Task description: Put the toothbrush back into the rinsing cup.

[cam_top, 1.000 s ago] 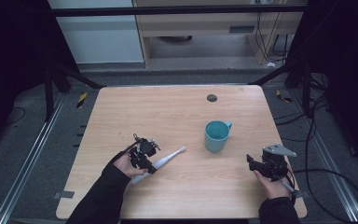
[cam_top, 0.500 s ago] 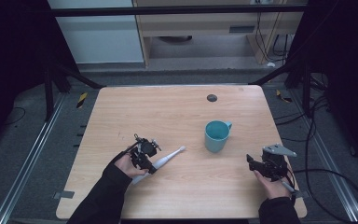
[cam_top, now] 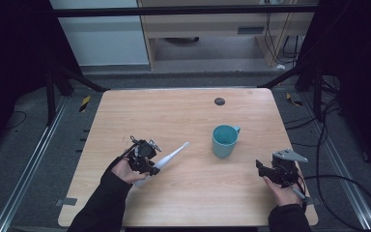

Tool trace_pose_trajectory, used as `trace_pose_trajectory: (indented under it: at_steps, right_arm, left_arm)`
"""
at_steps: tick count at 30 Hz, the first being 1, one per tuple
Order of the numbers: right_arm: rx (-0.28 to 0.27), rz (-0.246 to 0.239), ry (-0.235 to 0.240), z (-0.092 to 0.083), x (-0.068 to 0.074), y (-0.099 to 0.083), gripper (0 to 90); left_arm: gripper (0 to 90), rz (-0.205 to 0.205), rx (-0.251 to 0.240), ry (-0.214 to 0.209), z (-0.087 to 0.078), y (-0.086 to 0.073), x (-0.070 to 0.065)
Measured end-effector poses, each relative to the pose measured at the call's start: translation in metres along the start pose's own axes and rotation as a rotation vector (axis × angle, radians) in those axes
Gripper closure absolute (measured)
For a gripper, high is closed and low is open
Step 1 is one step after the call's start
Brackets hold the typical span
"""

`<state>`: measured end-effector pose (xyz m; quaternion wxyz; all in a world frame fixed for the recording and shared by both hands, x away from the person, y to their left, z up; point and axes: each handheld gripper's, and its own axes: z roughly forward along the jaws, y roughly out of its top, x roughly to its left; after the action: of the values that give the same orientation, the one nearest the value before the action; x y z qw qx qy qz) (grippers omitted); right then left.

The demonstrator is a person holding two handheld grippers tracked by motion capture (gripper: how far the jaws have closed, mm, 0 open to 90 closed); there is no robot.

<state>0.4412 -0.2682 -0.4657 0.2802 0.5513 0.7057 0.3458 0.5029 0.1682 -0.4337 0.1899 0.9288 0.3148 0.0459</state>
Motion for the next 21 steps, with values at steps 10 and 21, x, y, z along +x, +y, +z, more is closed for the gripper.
trace_pose_trajectory:
  at_steps: [10,21]
  right_arm:
    - [-0.002,-0.001,0.000,0.000,0.000,0.000,33.2]
    - [-0.006,0.002,0.001,0.001,0.000,0.000,32.1]
  left_arm:
    - [66.1,-0.064,-0.149,0.019,-0.017,-0.002,0.005]
    - [66.1,-0.103,-0.338,0.080,-0.034,0.006,0.004]
